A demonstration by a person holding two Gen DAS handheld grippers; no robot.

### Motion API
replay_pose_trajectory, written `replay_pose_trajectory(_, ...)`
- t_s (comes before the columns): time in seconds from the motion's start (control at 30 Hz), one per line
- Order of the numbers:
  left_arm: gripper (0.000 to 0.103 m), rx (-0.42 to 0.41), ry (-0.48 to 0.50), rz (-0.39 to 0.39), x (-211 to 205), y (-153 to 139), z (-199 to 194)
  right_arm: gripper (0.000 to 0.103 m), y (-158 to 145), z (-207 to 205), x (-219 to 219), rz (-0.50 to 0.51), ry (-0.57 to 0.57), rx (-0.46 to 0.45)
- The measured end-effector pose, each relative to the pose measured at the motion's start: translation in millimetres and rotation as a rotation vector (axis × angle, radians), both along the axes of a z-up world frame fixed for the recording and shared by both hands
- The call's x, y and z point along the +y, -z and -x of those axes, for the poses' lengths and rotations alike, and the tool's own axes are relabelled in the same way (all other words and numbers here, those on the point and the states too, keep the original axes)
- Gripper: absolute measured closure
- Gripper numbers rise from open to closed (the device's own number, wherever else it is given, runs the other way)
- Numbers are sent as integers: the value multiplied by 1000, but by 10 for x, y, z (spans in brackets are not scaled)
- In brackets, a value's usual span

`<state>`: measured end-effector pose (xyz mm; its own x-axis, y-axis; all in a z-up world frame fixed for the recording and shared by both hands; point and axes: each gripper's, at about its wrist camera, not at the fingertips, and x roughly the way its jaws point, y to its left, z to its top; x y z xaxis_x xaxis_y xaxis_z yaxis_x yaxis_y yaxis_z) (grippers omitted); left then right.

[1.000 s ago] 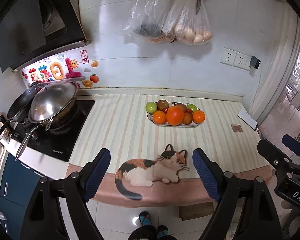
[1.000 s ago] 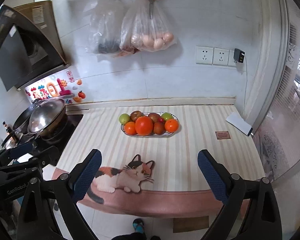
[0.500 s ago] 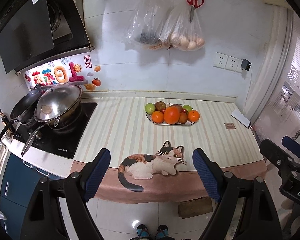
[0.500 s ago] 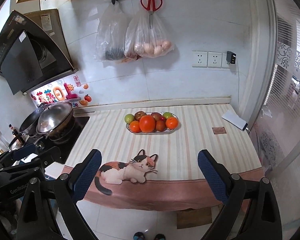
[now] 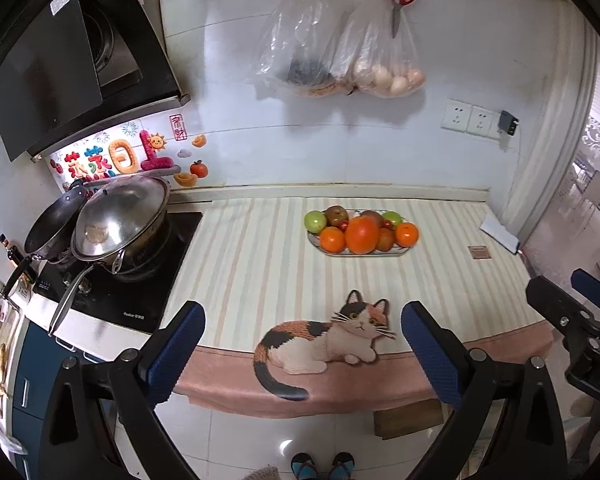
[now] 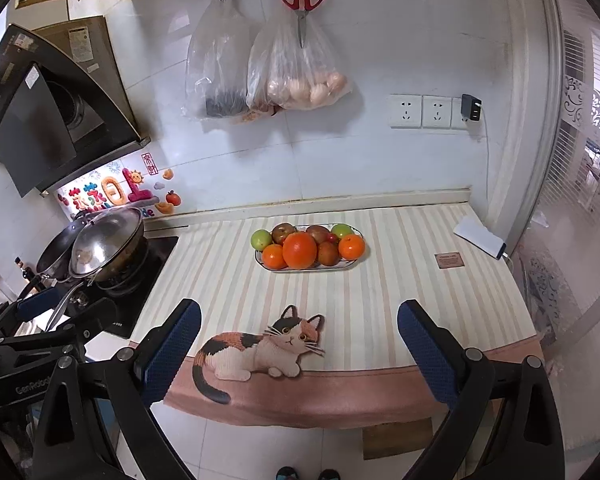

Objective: Organize fruits

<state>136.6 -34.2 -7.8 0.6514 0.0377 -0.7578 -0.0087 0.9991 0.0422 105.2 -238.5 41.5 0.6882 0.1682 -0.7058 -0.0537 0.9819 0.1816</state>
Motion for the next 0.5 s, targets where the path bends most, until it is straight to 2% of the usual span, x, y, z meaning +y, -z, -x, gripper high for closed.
replay_pose_trajectory(0.3, 2, 30, -26, -7, 174, 147, -211, 2, 219, -320, 197, 15, -17, 39)
replay_pose_trajectory(0.5, 2, 41, -36, -9, 212, 210, -265, 2, 343, -393, 295, 37, -24, 65)
